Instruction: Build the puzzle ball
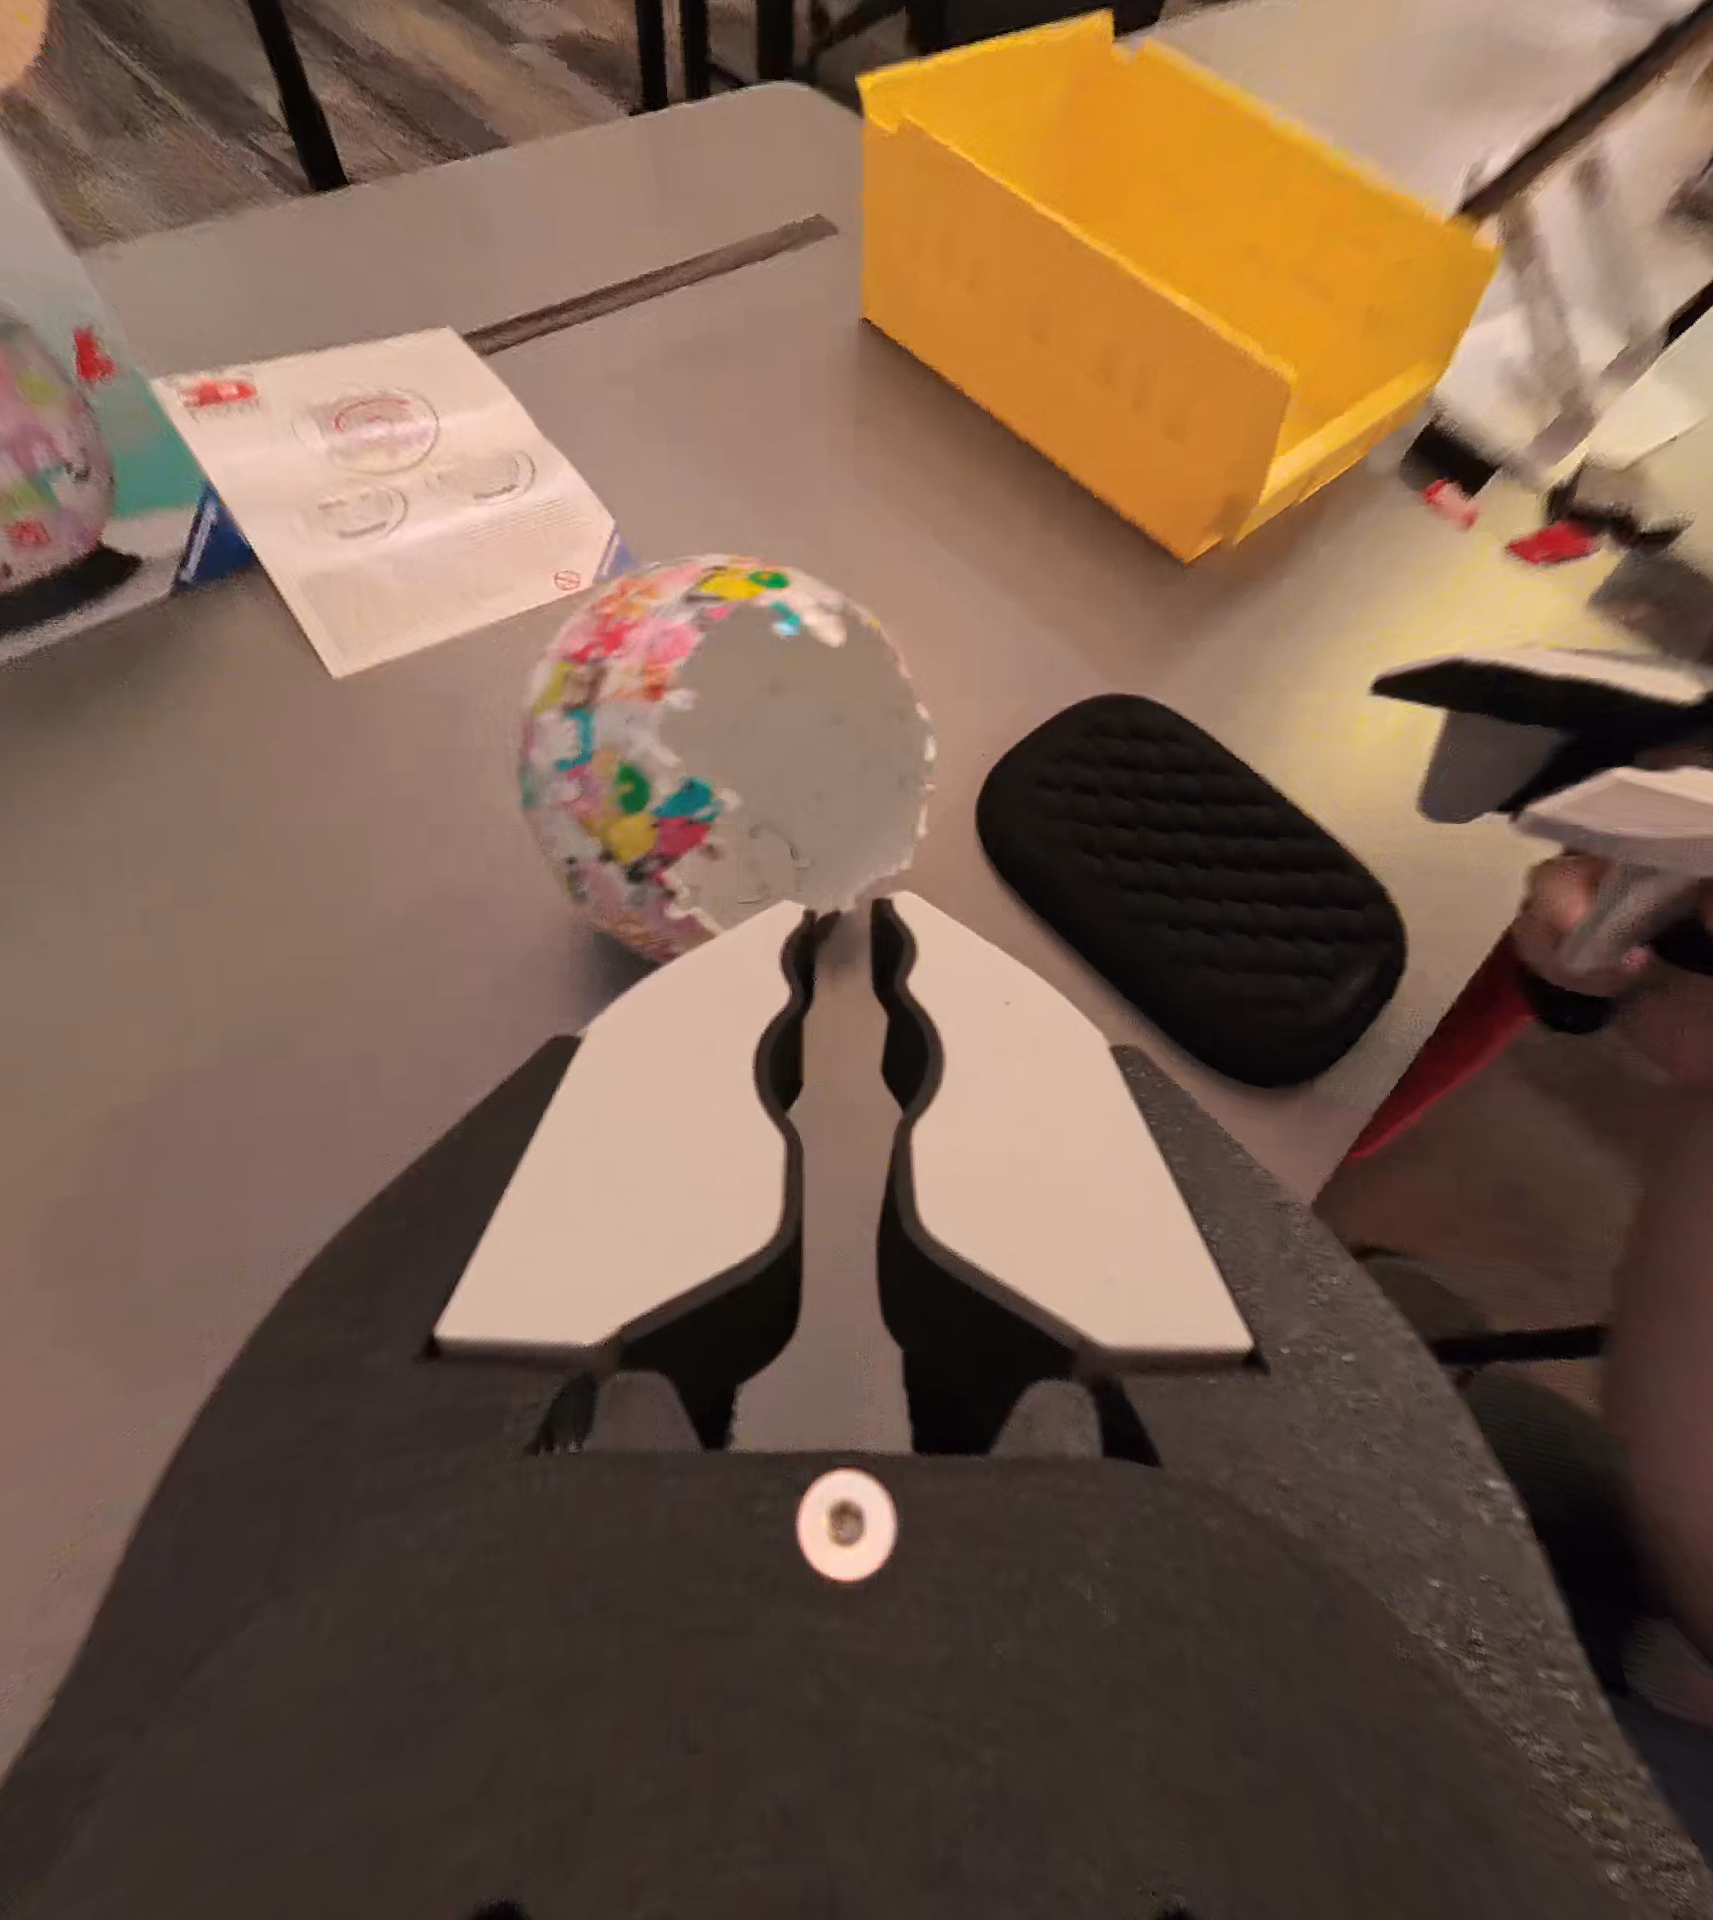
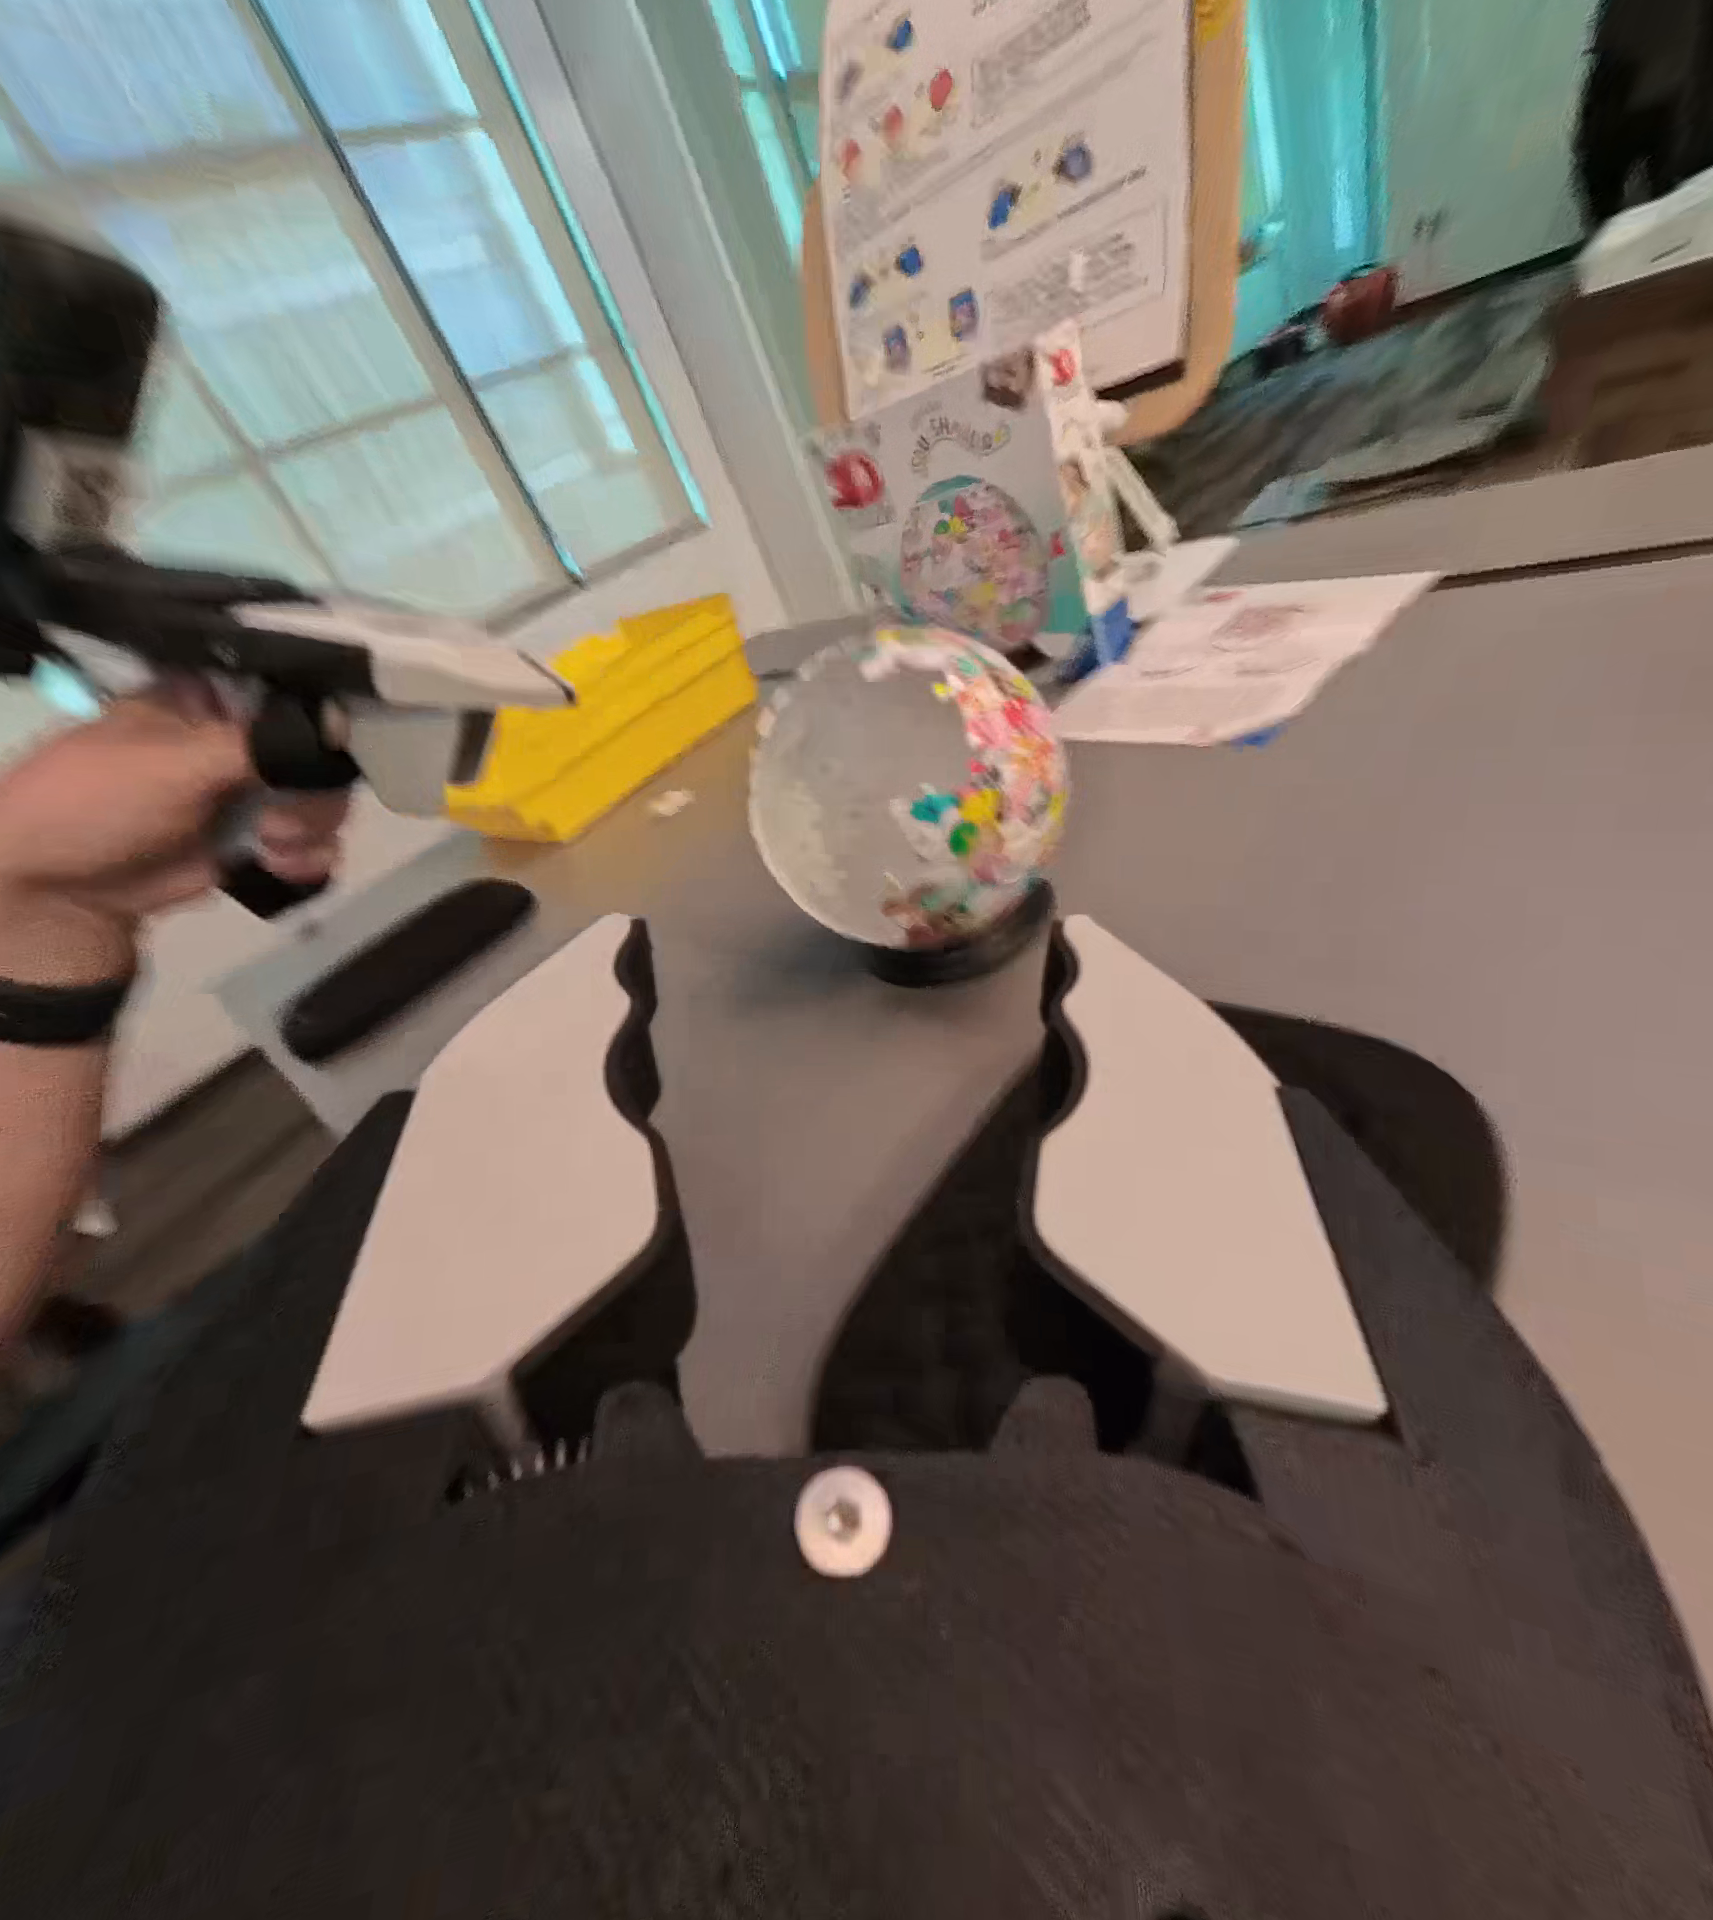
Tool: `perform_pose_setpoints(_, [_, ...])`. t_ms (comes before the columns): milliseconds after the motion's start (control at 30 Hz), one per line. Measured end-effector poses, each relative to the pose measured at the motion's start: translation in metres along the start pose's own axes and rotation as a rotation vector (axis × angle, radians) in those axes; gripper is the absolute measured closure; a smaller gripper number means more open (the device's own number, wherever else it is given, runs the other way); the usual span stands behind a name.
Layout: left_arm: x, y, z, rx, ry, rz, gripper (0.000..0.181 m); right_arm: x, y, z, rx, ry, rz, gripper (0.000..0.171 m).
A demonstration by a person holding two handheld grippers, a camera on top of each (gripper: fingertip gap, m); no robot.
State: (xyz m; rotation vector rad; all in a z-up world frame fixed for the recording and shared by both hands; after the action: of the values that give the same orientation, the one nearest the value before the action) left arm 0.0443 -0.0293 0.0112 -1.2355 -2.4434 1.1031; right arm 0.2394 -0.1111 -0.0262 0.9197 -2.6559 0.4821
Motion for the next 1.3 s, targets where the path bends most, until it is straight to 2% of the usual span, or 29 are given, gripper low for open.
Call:
perform_pose_setpoints(33, [0.017,-0.005,0.001,-0.021,-0.041,0.033,0.167,-0.001,0.007,-0.011,-0.017,0.052,-0.043,0.099])
perform_pose_setpoints(100, [0.047,-0.002,0.005,-0.019,-0.118,0.133,0.16,-0.016,0.027,-0.026,0.062,0.156,-0.057,0.097])
perform_pose_setpoints(233, [0.074,0.028,0.006,0.026,-0.273,0.469,0.145,-0.055,0.076,-0.048,0.231,0.372,-0.148,0.093])
perform_pose_setpoints(467, [0.094,0.063,0.002,0.051,-0.448,0.757,0.116,-0.086,0.139,-0.037,0.428,0.745,-0.322,0.088])
perform_pose_setpoints(633, [0.106,0.084,0.014,0.135,-0.586,0.829,0.1,-0.086,0.158,-0.018,0.588,0.85,-0.341,0.084])
perform_pose_setpoints(833, [0.102,0.094,0.01,0.193,-0.7,0.925,0.086,-0.088,0.17,-0.015,0.612,0.968,-0.436,0.083])
perform_pose_setpoints(967, [0.098,0.102,0.015,0.244,-0.694,0.889,0.084,-0.082,0.176,-0.012,0.64,0.972,-0.494,0.083])
perform_pose_setpoints(1300, [0.085,0.108,0.013,0.258,-0.762,0.994,0.087,-0.077,0.18,-0.009,0.662,0.986,-0.562,0.083])
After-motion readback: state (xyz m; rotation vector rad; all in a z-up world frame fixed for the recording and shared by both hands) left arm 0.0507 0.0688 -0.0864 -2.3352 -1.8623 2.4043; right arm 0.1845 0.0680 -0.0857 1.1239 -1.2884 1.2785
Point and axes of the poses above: each gripper's, where its closed fingertips meet, y out along the fingers, z out of its underside, x = y × z across the jaws, the point moved 2 cm from there along -y, back along the fingers, and after that the axes turned 13 degrees about x, right-handed, at the moved point
